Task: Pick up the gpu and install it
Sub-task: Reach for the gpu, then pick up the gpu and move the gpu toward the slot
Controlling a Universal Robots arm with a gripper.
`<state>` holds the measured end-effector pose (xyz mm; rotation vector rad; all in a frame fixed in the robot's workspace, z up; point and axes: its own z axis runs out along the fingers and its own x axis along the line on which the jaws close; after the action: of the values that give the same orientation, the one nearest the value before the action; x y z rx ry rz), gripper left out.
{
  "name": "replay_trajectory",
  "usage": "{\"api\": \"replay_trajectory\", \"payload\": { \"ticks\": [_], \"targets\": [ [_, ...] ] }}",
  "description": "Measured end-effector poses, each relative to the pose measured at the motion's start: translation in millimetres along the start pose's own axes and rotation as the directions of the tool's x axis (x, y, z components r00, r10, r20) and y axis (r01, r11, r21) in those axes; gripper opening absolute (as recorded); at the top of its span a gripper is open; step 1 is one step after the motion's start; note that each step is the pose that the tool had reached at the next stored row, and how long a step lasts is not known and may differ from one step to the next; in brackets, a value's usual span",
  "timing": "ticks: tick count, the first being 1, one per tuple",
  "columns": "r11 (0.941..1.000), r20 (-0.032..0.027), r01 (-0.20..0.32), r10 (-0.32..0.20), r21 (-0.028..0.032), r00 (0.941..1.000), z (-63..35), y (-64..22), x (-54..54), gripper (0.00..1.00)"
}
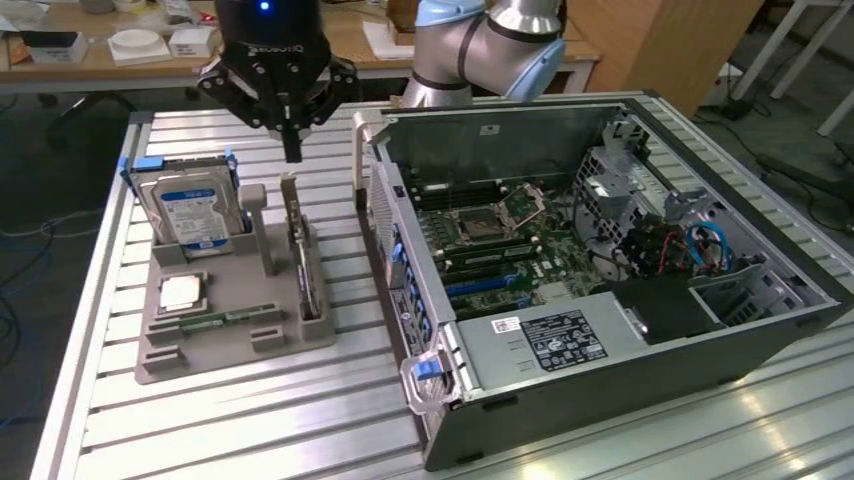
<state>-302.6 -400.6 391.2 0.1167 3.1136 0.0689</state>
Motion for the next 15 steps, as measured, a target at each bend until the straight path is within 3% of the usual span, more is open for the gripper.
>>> {"api": "replay_trajectory", "payload": {
  "ticks": [7,15],
  "targets": [
    [1.0,0.0,0.0,0.0,0.0,1.0,0.3,-1.4,14.2,0.1],
    [1.0,-0.0001,0.0,0.0,0.0,1.0,0.3,-1.4,15.0,0.1]
  ]
}}
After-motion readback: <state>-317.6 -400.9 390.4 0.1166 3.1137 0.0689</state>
